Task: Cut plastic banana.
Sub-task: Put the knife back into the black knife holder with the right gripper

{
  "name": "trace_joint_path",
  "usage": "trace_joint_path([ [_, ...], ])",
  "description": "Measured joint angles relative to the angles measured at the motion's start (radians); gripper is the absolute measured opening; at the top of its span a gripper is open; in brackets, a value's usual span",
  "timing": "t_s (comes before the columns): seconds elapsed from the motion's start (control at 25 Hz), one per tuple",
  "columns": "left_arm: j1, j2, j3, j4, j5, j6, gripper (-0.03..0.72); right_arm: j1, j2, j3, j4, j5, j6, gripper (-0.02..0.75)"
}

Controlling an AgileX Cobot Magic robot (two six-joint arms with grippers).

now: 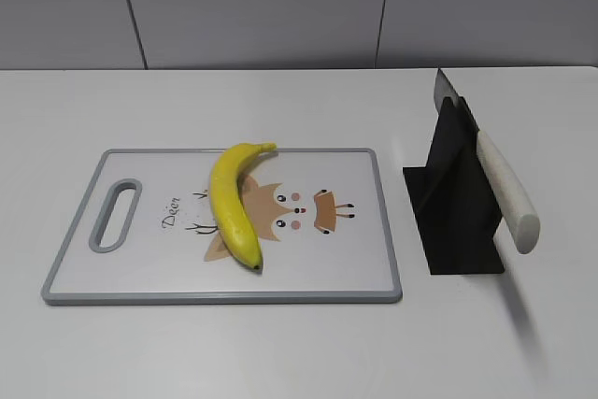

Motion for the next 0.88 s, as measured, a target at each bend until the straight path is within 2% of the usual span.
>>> trace_joint_path([
  [0.32, 0.000, 0.000, 0.000, 0.000, 0.000, 0.000, 0.501, 0.000, -0.185, 0.008, 0.011, 0.146, -0.011, 0.585],
  [0.88, 0.000, 0.000, 0.000, 0.000, 0.000, 0.000, 0.500, 0.000, -0.414, 0.016, 0.021, 0.150, -0.013, 0.576],
])
